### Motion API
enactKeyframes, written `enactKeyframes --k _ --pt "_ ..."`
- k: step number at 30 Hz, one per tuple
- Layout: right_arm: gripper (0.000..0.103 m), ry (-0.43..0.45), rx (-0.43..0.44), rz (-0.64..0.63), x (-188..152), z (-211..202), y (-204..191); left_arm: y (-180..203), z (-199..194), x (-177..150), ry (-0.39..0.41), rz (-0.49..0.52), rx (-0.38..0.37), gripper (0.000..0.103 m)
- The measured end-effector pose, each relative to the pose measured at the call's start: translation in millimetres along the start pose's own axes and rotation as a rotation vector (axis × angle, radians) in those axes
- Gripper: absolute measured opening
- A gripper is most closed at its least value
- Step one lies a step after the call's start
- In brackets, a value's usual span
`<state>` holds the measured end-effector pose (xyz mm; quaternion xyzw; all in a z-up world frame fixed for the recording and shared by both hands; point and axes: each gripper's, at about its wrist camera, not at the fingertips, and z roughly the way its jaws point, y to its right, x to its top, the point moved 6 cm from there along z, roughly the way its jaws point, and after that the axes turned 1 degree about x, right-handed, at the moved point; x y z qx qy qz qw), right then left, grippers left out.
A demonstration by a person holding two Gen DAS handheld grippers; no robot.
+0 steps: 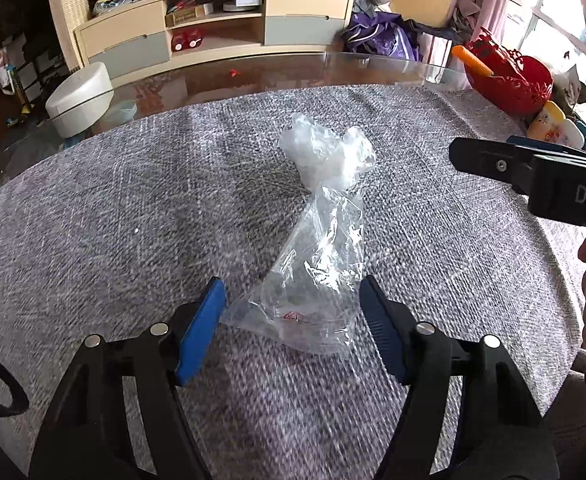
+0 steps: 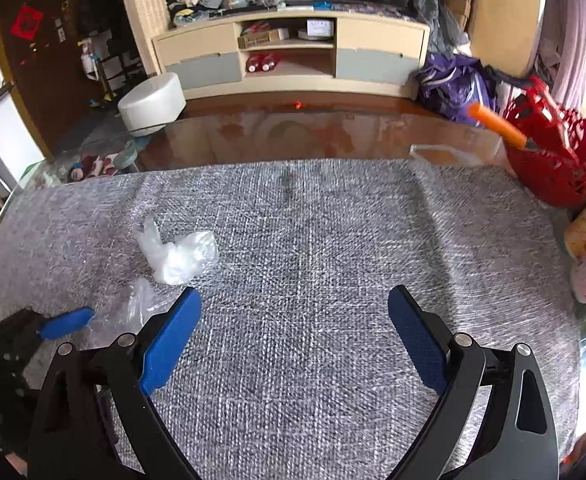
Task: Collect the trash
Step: 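Grasp the clear plastic bag with the left gripper while the right grasps the white plastic bag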
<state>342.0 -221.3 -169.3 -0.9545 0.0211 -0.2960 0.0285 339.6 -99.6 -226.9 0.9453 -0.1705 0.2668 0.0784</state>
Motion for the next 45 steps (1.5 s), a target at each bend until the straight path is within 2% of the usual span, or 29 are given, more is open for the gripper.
enactKeyframes --k 3,6,11,14,19,22,23,26,33,41,45 --pt "0.095 0.000 -0.001 -0.003 2.2 4.8 -2.0 0.4 -1.7 0.3 0.006 0.019 -0.013 0.050" --pt "0.095 -0.002 0.016 -0.006 5.2 10.9 -9.3 -1.0 -3.9 -2.7 -0.006 0.036 -0.022 0.040" --pt "0.095 0.003 0.082 -0.021 10.2 19.9 -31.3 -5.9 -15.6 -13.4 -0.047 0.029 -0.075 0.037" --pt "0.095 0.008 0.096 -0.059 14.1 27.2 -49.2 -15.0 -25.1 -19.4 -0.046 0.041 -0.045 0.037" --pt "0.093 -0.011 0.106 -0.088 18.3 49.6 -67.8 -38.8 -31.5 -17.5 -0.033 -0.012 -0.004 0.037" --pt "0.073 -0.039 0.113 -0.110 16.2 64.2 -76.3 -48.9 -33.2 -18.5 -0.029 -0.013 0.015 0.037" --pt "0.060 -0.051 0.118 -0.111 14.3 67.8 -77.9 -52.2 -33.7 -19.6 -0.032 -0.017 0.011 0.037" --pt "0.033 -0.046 0.113 -0.135 14.0 66.4 -81.2 -55.2 -35.4 -18.7 -0.032 -0.018 0.008 0.037" --pt "0.032 0.009 0.127 -0.156 18.0 20.4 -78.2 -51.9 -65.7 -11.6 0.013 -0.008 0.027 0.037" --pt "0.032 0.110 0.167 -0.166 15.4 -76.2 -72.5 -28.3 -125.1 -7.4 0.084 0.002 0.030 0.037" --pt "0.032 0.151 0.166 -0.163 0.5 -128.8 -64.0 -11.6 -163.8 -12.2 0.132 0.021 0.030 0.037"
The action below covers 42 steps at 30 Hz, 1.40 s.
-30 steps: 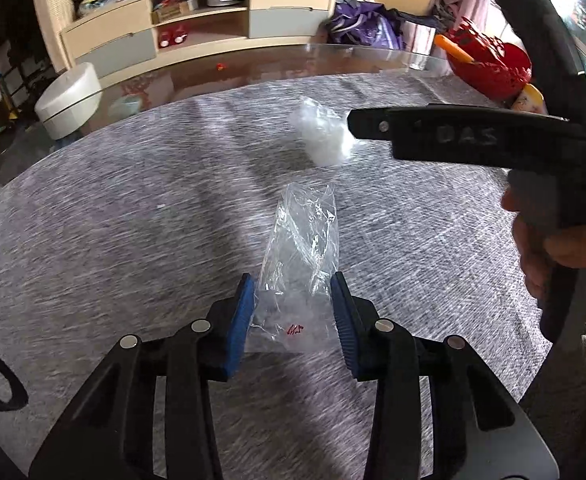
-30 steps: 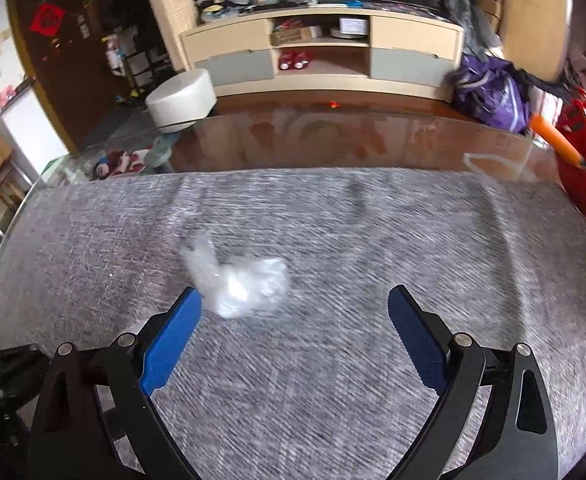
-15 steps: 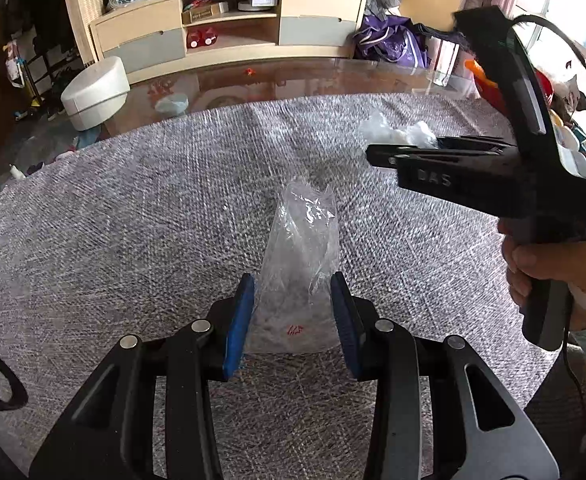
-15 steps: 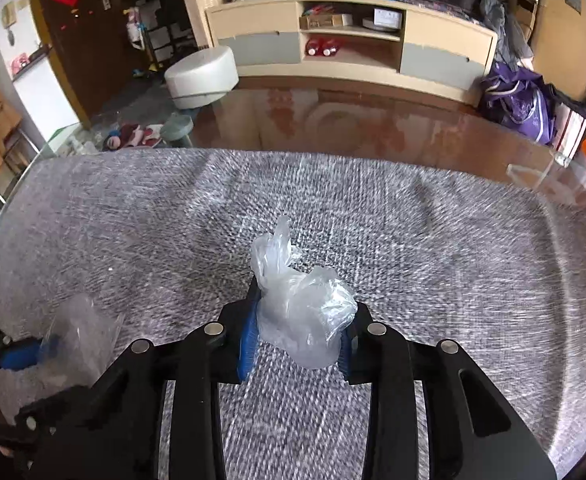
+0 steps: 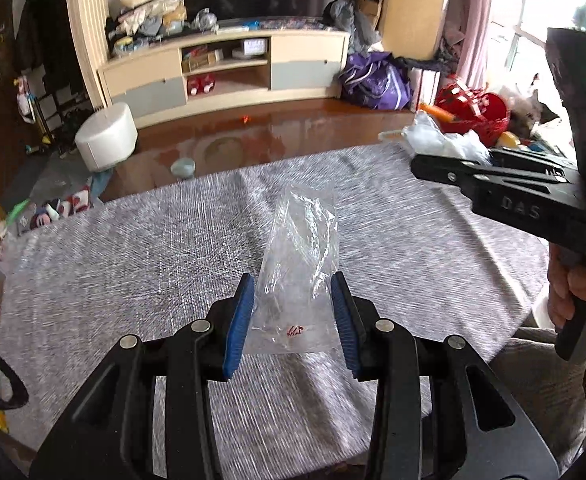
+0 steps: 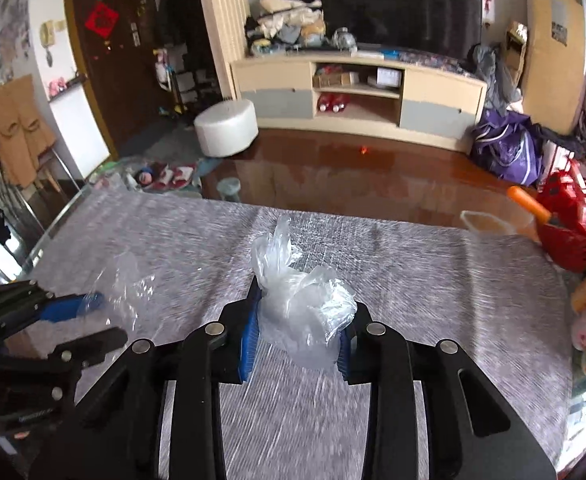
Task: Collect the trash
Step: 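Grasp the clear plastic bag with the left gripper while the right grasps the white plastic bag, then lower both grippers into the black bin and open them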
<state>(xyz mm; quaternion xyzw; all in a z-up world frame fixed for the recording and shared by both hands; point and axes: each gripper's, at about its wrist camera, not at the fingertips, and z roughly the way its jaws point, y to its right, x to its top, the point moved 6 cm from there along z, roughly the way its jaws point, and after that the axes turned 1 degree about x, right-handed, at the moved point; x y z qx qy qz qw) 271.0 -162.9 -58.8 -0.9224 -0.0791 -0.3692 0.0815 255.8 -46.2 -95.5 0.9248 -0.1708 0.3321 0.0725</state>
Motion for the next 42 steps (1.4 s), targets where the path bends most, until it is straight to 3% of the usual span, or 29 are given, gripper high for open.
enactKeyframes --k 10,19,24,30,36,42 --pt "0.032 0.019 -0.014 -0.045 -62.1 -92.3 -11.8 37.7 -85.1 -39.5 0.074 0.027 -0.025 0.037" --pt "0.032 -0.015 -0.005 -0.062 -135.0 -120.8 -24.5 67.6 -115.5 -110.2 0.069 0.026 -0.056 0.037" --pt "0.032 -0.093 0.037 -0.002 -183.9 -104.6 -27.3 84.0 -106.3 -154.0 0.037 0.011 -0.075 0.037" --pt "0.033 -0.166 0.032 0.056 -234.2 -84.9 -29.8 94.7 -69.7 -201.7 -0.065 -0.063 -0.117 0.037" --pt "0.034 -0.226 0.014 0.086 -266.0 -61.0 -25.2 102.6 -37.1 -237.9 -0.140 -0.081 -0.127 0.037" --pt "0.034 -0.292 0.058 0.131 -296.9 -32.8 -31.6 100.8 -6.3 -266.0 -0.211 -0.106 -0.127 0.037"
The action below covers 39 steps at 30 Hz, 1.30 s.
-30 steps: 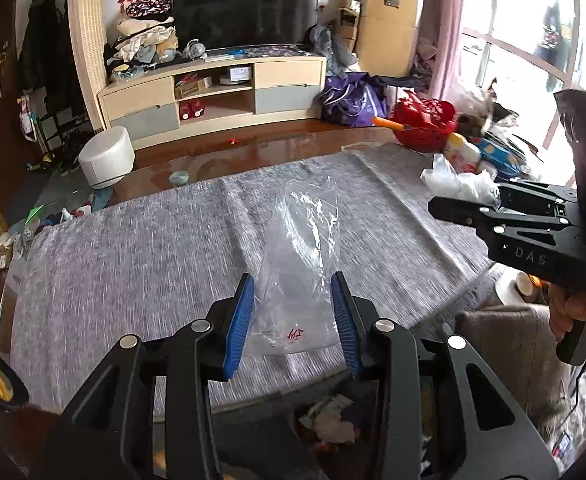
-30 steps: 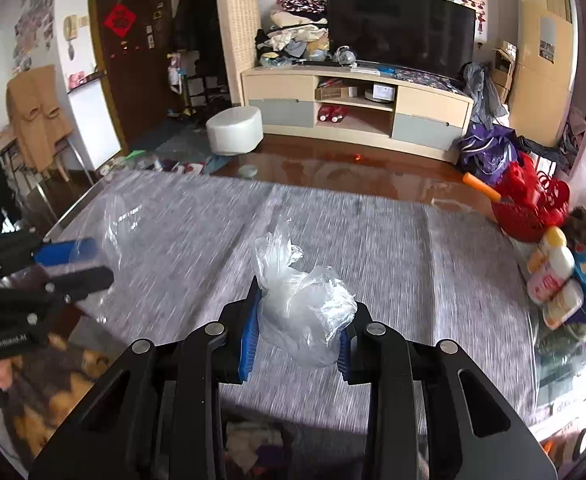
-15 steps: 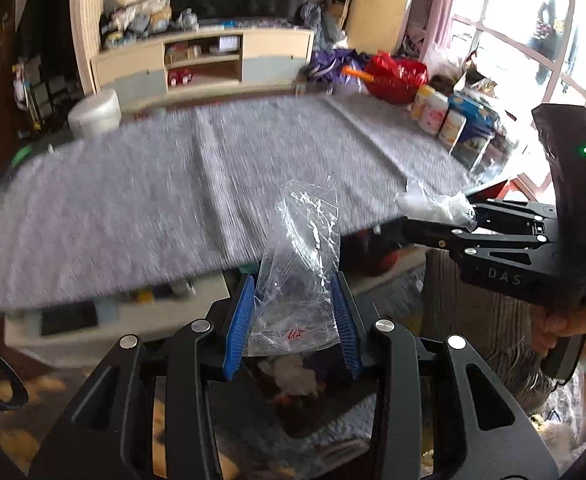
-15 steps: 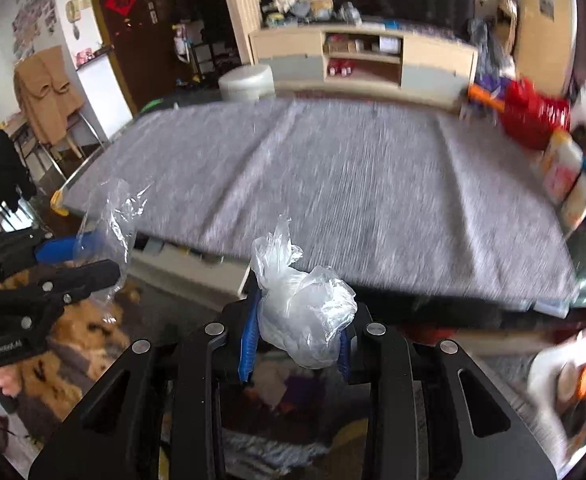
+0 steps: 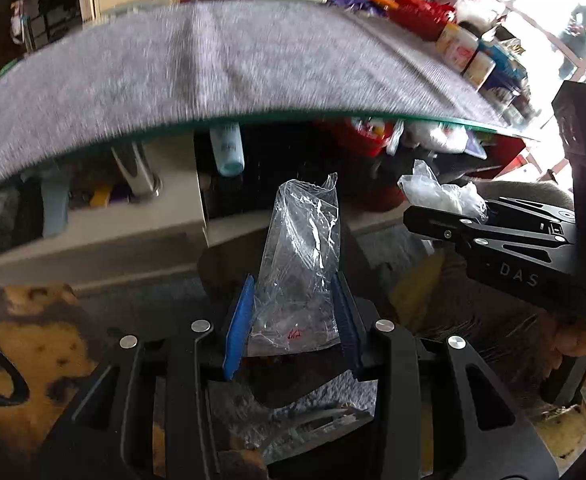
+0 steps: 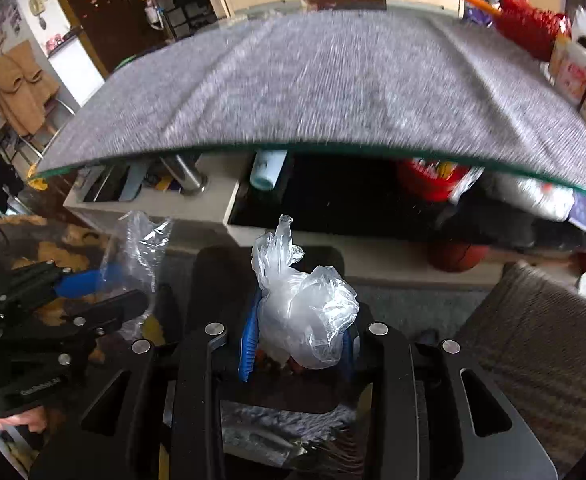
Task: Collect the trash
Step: 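Lower both grippers into the black bin and open them, then raise both open grippers back over the table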
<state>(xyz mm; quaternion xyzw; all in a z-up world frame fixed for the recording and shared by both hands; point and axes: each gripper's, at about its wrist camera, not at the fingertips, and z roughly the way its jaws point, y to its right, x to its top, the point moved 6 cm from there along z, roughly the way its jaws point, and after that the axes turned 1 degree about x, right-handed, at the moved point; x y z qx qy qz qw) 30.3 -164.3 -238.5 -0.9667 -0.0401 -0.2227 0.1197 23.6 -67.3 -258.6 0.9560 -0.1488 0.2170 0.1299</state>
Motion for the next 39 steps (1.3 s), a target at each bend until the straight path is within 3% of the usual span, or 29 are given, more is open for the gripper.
enactKeyframes --k 10,14,17,23,24,25,32,35,39 --pt "0.036 -0.093 0.025 0.021 -7.9 35.5 -4.7 -6.9 40.6 -18.3 -0.114 -0.047 -0.019 0.038" --pt "0.053 -0.104 0.027 0.029 -3.6 43.0 -5.8 -6.6 44.7 -18.3 -0.119 -0.036 -0.019 0.040" --pt "0.057 -0.106 0.026 0.035 -1.2 44.9 -5.1 -6.4 46.6 -16.5 -0.123 -0.035 -0.026 0.054" --pt "0.087 -0.092 -0.013 0.035 3.0 40.1 3.0 -12.1 42.0 -14.7 -0.117 -0.041 0.007 0.091" --pt "0.098 -0.090 -0.032 0.033 3.6 38.0 5.9 -14.0 39.7 -14.0 -0.111 -0.045 0.017 0.094" --pt "0.100 -0.087 -0.044 0.030 4.3 36.6 8.1 -15.8 36.7 -13.1 -0.104 -0.048 0.023 0.095" --pt "0.100 0.001 -0.095 -0.005 17.7 3.6 14.5 -22.4 12.1 -4.9 -0.063 -0.032 0.049 0.095" --pt "0.100 0.066 -0.093 -0.003 28.7 -17.0 14.6 -23.2 -8.0 6.5 0.002 -0.005 0.075 0.095" --pt "0.100 0.154 -0.163 0.009 45.8 -48.8 17.3 -19.2 -46.5 30.1 0.126 0.023 0.123 0.095"
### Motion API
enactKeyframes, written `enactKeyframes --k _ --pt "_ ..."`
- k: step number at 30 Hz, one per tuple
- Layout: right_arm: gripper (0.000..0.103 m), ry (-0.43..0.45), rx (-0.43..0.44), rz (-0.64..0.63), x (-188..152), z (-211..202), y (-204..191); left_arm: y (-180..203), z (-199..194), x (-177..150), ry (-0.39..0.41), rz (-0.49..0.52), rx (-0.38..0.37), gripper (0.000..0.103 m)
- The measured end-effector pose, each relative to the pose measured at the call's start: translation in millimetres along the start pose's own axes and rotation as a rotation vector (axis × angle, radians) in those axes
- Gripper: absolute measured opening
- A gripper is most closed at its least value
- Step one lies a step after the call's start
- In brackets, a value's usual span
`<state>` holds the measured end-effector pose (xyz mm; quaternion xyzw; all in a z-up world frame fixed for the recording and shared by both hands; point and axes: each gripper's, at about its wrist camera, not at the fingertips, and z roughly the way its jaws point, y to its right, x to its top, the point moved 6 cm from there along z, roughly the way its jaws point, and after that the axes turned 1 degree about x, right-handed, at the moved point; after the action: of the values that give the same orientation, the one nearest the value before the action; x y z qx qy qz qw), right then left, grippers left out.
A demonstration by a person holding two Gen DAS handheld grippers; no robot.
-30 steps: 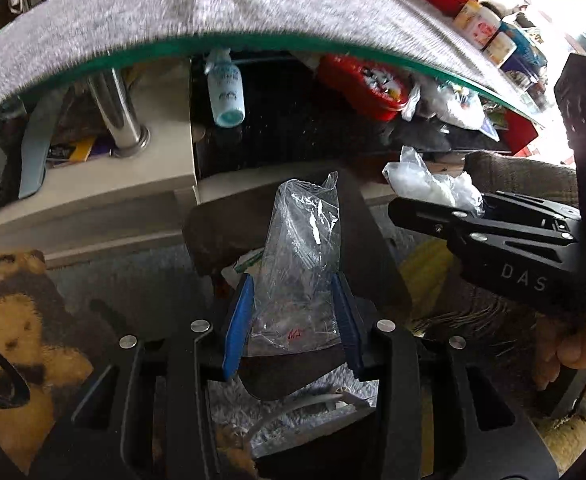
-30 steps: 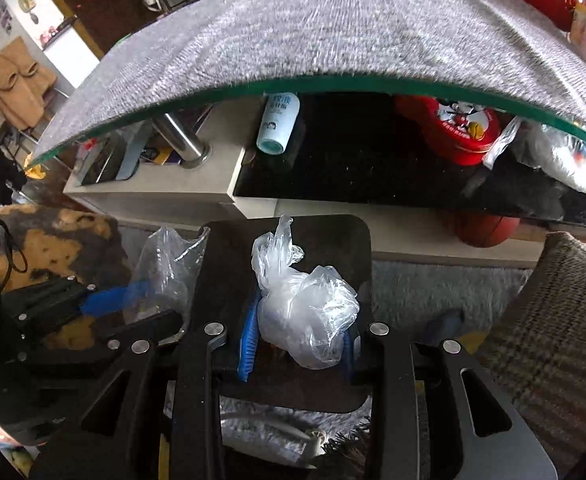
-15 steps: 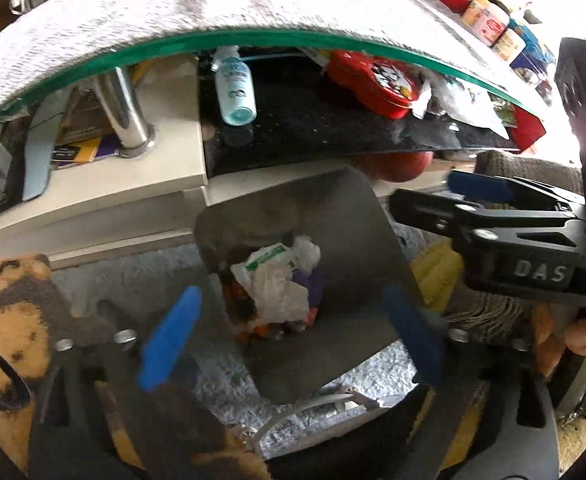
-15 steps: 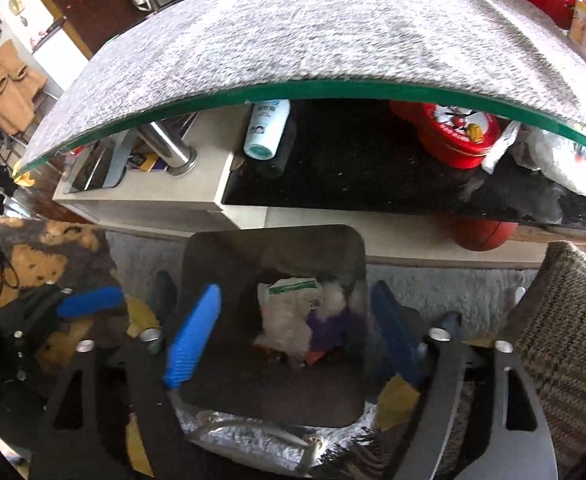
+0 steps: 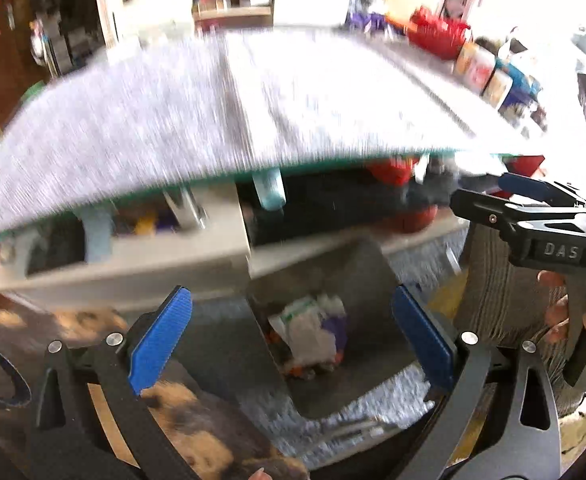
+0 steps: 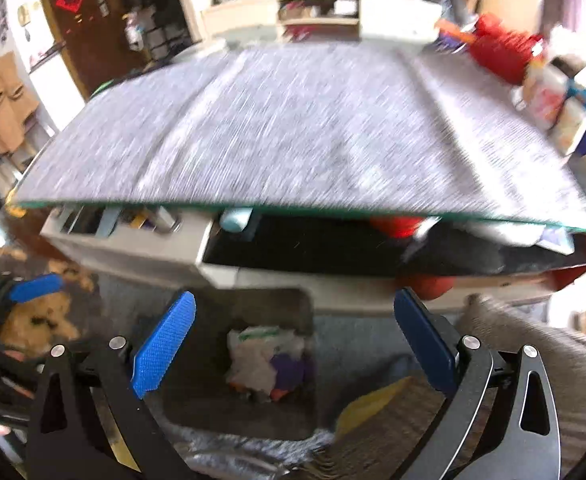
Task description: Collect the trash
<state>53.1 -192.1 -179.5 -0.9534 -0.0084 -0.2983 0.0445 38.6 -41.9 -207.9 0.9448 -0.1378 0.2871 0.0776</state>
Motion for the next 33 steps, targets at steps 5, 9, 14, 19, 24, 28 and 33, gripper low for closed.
enactKeyframes --k 5,9,14,19,24,28,33 --pt "0.100 0.141 -0.016 0.011 26.7 -45.7 5.2 -3.1 -42.7 32.2 0.140 0.003 0.033 0.095" --pt "0.100 0.242 -0.047 -0.016 53.4 -80.7 7.7 -7.1 -81.6 62.1 0.241 -0.003 0.054 0.095" --pt "0.100 0.371 -0.127 -0.063 89.0 -133.2 10.6 -11.6 -125.8 93.0 0.346 -0.004 0.066 0.095" --pt "0.100 0.437 -0.098 -0.008 102.7 -167.4 16.8 -16.6 -162.5 114.6 0.440 -0.022 0.127 0.095" --pt "0.100 0.466 -0.131 -0.003 98.4 -180.7 14.8 -14.6 -183.0 115.9 0.492 -0.042 0.153 0.095" --pt "0.100 0.484 -0.148 -0.010 90.4 -187.0 10.3 -10.4 -189.9 112.5 0.518 -0.027 0.177 0.095" --pt "0.100 0.495 -0.147 -0.024 87.1 -188.1 5.7 -10.9 -186.8 108.4 0.513 -0.056 0.142 0.095"
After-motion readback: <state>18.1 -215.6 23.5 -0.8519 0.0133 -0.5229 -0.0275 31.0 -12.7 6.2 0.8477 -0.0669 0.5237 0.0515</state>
